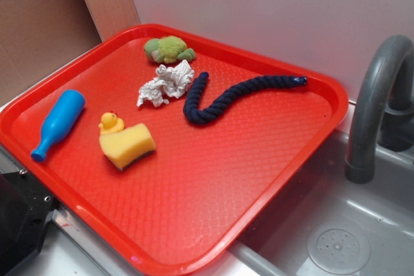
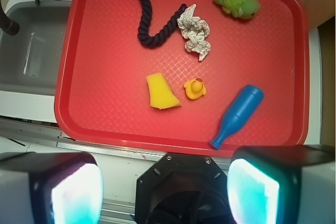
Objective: Grab the blue bottle.
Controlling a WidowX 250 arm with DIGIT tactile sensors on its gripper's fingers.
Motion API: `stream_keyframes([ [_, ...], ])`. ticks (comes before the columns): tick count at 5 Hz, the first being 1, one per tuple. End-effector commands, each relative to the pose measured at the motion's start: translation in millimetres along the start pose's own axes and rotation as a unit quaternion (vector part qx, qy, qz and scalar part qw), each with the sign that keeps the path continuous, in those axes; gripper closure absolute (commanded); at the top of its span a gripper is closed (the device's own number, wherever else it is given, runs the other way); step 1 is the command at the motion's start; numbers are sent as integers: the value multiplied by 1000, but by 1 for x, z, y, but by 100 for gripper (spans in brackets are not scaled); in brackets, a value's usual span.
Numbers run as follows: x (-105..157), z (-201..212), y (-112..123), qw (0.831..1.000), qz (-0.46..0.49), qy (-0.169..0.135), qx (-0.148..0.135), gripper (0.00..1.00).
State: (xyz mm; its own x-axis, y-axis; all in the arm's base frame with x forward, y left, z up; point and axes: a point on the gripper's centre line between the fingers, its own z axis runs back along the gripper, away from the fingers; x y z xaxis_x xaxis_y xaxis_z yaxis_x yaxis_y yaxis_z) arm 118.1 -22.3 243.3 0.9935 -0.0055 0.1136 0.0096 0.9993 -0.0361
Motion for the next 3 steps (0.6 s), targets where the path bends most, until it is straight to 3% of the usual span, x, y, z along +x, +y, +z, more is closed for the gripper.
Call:
stream_keyframes([
  [1, 0, 0, 0, 1000, 0, 0, 0, 0],
  [2, 20, -18, 27, 997, 83, 7, 2, 0],
  [3, 33, -39, 53, 992, 125, 2, 31, 0],
])
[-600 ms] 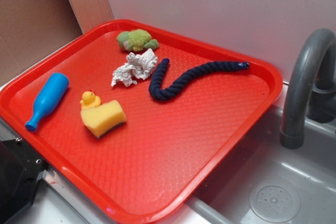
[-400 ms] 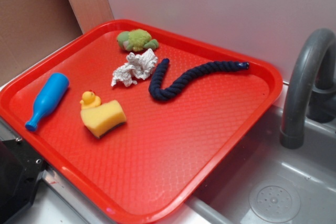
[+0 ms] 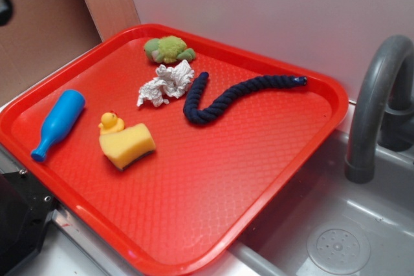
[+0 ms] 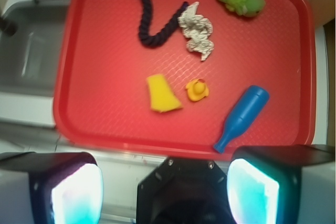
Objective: Grab the blue bottle.
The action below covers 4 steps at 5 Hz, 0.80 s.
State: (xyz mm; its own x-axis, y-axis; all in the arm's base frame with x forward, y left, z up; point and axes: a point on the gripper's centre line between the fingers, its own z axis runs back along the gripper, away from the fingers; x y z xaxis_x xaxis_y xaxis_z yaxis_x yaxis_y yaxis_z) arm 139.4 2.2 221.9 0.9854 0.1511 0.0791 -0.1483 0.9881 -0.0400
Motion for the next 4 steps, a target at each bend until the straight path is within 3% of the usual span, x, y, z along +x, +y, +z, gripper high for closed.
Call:
stream_keyframes([
  [1, 23, -36, 59, 993, 102, -15, 63, 0],
  [2, 11, -58, 91, 984, 144, -9, 104, 0],
  [4, -4, -97, 109, 976, 183, -2, 115, 0],
])
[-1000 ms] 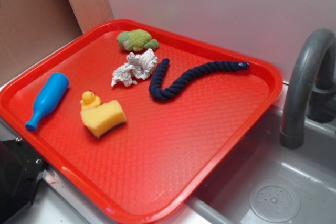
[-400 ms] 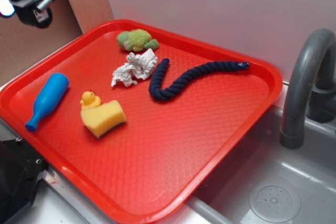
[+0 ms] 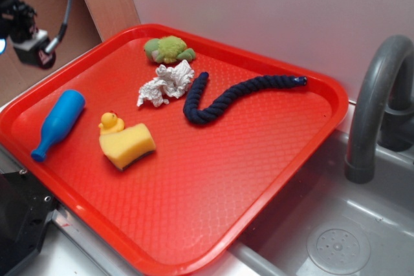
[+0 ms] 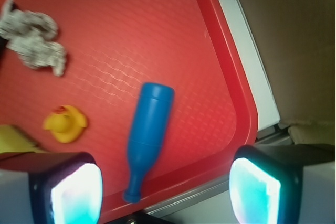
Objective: Grab the blue bottle.
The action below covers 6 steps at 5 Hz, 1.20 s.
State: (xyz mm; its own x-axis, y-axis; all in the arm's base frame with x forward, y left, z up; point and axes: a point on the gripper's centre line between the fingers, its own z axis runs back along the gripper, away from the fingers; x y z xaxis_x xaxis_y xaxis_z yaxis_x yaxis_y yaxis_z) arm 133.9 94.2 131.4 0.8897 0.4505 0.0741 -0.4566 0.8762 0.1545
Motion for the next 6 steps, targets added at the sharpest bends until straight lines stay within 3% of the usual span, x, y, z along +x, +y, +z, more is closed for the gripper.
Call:
stream_keyframes([
  [1, -1, -31, 5, 999, 45, -17, 6, 0],
  [3, -13, -64, -12, 999, 52, 16, -3, 0],
  [5, -7, -88, -22, 998, 49, -12, -30, 0],
  [6, -5, -96, -25, 998, 34, -20, -58, 100],
])
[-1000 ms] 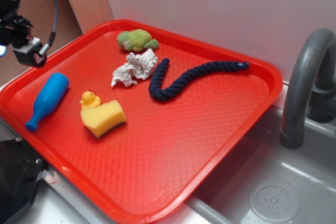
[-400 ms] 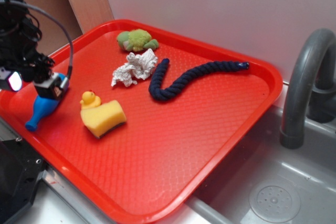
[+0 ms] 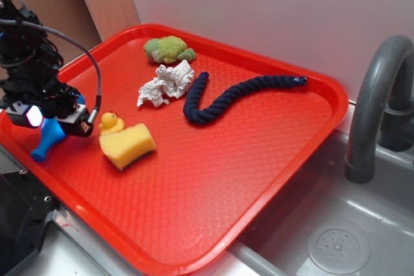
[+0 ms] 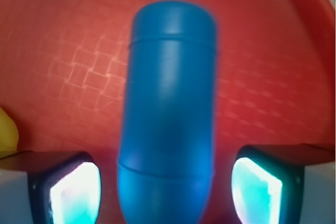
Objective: Grab the blue bottle.
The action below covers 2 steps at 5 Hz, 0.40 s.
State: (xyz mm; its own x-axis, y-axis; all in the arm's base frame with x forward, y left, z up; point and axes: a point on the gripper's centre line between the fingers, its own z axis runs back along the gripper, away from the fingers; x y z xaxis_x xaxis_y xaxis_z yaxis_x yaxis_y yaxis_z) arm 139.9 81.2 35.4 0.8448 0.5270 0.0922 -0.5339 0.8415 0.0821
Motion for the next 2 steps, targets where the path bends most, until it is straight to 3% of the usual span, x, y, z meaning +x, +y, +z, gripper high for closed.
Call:
stream_keyframes([
  [1, 0, 1, 5, 999, -34, -20, -33, 100],
  [2, 0, 38, -4, 997, -80, 5, -17, 100],
])
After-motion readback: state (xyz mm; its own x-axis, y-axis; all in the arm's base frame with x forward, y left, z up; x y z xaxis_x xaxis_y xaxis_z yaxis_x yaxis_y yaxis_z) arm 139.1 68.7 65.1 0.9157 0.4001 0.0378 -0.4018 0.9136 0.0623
